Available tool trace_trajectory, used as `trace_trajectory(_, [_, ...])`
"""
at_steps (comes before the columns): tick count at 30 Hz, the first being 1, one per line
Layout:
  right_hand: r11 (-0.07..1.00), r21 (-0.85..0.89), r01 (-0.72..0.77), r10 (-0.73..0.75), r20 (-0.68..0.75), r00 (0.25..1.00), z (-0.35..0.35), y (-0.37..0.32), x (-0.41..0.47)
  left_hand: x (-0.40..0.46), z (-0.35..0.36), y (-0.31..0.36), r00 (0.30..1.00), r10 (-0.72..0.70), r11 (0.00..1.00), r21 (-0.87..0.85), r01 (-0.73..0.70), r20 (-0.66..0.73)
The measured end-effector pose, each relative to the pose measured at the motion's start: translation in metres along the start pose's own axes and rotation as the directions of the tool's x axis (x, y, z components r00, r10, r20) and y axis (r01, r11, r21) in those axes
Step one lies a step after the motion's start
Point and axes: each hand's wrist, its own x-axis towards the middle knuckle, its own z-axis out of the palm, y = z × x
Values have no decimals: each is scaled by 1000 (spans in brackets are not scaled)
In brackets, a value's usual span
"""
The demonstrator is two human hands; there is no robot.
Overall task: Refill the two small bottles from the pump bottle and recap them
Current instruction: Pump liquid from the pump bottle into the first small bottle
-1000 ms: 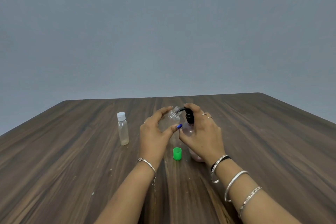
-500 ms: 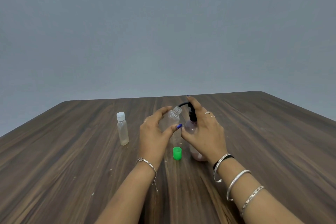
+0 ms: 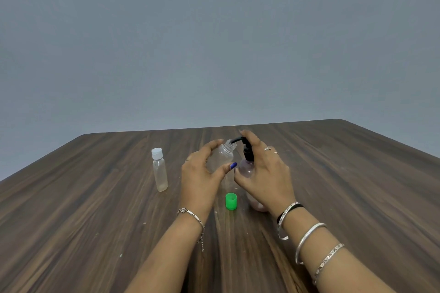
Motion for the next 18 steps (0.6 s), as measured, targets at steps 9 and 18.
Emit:
trace_trajectory(9, [1000, 25, -10, 10, 4, 1000, -1, -1, 1, 0, -1, 0, 1000, -2, 1000, -8, 2, -3])
trace_trajectory(18, [1000, 2, -20, 20, 29, 999, -3, 3, 1, -1, 0, 1, 1000, -11, 1000, 7, 11, 16])
